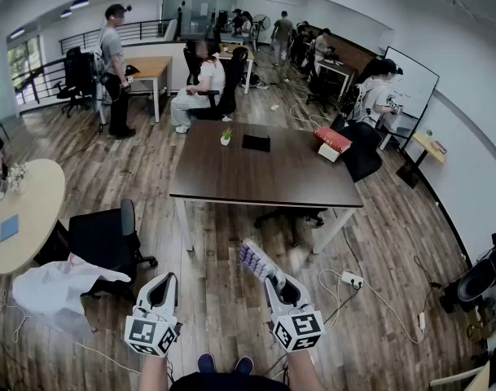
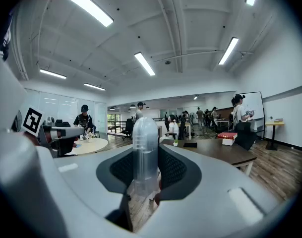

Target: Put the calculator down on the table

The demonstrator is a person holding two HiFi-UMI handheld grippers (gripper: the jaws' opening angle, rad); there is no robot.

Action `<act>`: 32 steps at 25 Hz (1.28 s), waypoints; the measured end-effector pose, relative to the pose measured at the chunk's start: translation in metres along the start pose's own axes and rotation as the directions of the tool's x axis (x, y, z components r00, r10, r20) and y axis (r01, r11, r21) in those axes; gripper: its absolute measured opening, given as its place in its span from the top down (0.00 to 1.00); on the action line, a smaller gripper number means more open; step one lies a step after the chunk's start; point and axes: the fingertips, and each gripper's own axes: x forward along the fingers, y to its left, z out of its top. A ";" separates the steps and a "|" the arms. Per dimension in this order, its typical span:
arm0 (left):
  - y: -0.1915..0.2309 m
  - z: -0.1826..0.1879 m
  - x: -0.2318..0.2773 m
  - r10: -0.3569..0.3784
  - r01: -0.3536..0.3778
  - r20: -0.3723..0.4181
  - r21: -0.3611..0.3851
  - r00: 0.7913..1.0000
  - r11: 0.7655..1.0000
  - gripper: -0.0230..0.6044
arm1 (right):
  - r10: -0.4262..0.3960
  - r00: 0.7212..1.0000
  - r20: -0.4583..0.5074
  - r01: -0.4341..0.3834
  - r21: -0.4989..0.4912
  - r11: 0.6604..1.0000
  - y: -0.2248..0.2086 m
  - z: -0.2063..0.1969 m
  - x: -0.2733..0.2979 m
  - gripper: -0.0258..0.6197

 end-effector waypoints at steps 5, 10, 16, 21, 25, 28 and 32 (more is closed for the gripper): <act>0.010 0.003 0.005 -0.003 0.004 0.021 -0.035 1.000 0.999 0.97 | 0.023 1.000 -0.005 -0.023 -0.012 1.000 0.004 0.002 0.014 0.78; 0.013 0.005 0.008 -0.018 0.019 0.022 -0.033 1.000 0.999 0.97 | 0.005 1.000 0.008 -0.005 -0.001 1.000 0.004 0.006 0.016 0.78; 0.021 0.004 0.007 -0.043 0.043 0.015 -0.036 0.999 0.998 0.97 | -0.009 1.000 0.005 0.009 -0.003 1.000 0.012 0.006 0.018 0.78; 0.036 0.003 0.001 -0.055 0.056 0.017 -0.045 0.998 0.997 0.97 | -0.025 1.000 0.005 0.025 -0.010 1.000 0.028 0.005 0.015 0.78; 0.044 0.002 -0.002 -0.065 0.066 0.017 -0.045 0.998 0.997 0.97 | -0.027 1.000 0.013 0.027 -0.006 1.000 0.043 0.001 0.018 0.78; 0.050 0.002 0.000 -0.070 0.070 0.012 -0.039 0.997 0.997 0.97 | -0.019 1.000 0.017 0.019 -0.005 1.000 0.050 0.002 0.025 0.78; 0.063 0.005 0.005 -0.054 0.055 0.017 -0.035 0.998 0.998 0.97 | -0.018 0.999 0.031 0.018 0.003 1.000 0.051 0.004 0.039 0.78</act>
